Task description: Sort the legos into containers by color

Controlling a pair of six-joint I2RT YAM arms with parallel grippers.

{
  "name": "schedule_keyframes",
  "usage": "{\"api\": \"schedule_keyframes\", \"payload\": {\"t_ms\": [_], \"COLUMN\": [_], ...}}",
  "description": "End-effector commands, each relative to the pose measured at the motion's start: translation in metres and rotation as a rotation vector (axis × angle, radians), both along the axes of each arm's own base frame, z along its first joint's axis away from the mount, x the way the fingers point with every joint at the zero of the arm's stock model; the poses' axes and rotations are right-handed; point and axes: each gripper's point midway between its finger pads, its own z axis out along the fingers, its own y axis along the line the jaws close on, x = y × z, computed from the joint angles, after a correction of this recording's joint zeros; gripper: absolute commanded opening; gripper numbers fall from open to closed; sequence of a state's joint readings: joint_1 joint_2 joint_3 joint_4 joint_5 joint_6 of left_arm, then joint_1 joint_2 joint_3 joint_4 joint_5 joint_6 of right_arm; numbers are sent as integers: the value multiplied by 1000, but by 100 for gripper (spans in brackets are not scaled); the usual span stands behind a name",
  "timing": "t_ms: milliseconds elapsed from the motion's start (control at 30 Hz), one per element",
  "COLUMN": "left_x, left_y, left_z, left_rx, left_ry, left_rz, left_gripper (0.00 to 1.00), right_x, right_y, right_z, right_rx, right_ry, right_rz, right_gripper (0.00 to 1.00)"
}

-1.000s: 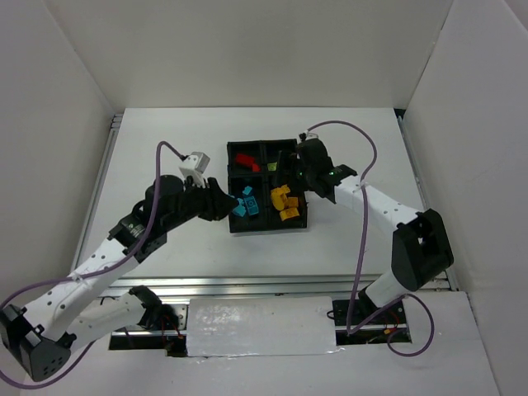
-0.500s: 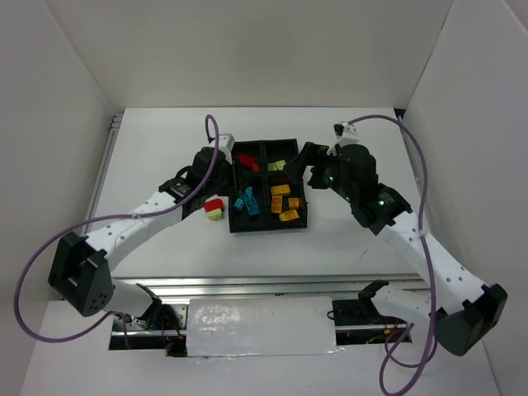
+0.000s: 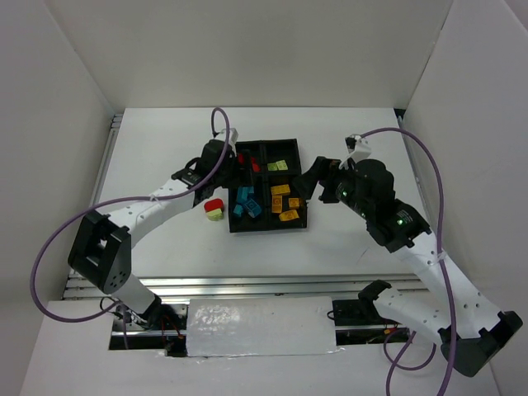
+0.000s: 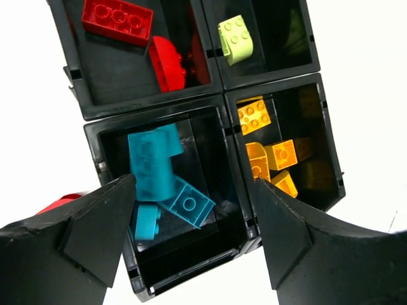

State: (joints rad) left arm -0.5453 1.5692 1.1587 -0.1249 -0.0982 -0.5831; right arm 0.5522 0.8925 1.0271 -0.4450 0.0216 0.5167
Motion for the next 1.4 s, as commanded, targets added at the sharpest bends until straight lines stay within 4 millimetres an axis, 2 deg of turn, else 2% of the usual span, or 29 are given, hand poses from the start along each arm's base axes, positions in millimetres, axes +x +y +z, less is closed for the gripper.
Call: {"api": "schedule_keyframes", "payload": {"t_ms": [0,100,133,167,233,267,367,400,633,800,1267,1367], "left_x": [11,6,0,-6,-19,-28,-43,-48,-70,-79,-55,-52], "left_y": [-5,33,46,72,96,109,121,125,129,126,103,104], "left_z": [40,46,54,46,46,38,26,16,-30,-62,-95,-101], "left_rx": [-75,-31,-51,12,17,65,107,125,139,102,53,70], "left_ry": [-90,-76,-73,-50,-27,5,59,89,214,255,268,281], "left_rz": [12,184,257,361,475,514,558,571,606,614,581,599], "left_gripper": [87,89,90,91,95,95,96,98,98,91,87,86], "right_x": [-3,-3,-4,-4,-3,-4,-5,-5,-8,-11,-14,-16], "right_y": [4,8,10,11,12,14,19,20,22,23,21,20], "right_z": [-3,-12,-16,-17,-21,-22,-25,-26,-31,-36,-40,-40], "right_rx": [-21,-25,-28,-28,-30,-28,-25,-24,-20,-25,-40,-45], "right_ry": [-3,17,24,25,33,37,43,47,54,62,66,67], "right_rz": [32,57,62,68,74,85,108,112,127,141,144,147], "right_gripper": [100,100,100,100,100,100,100,100,100,100,100,100]}}
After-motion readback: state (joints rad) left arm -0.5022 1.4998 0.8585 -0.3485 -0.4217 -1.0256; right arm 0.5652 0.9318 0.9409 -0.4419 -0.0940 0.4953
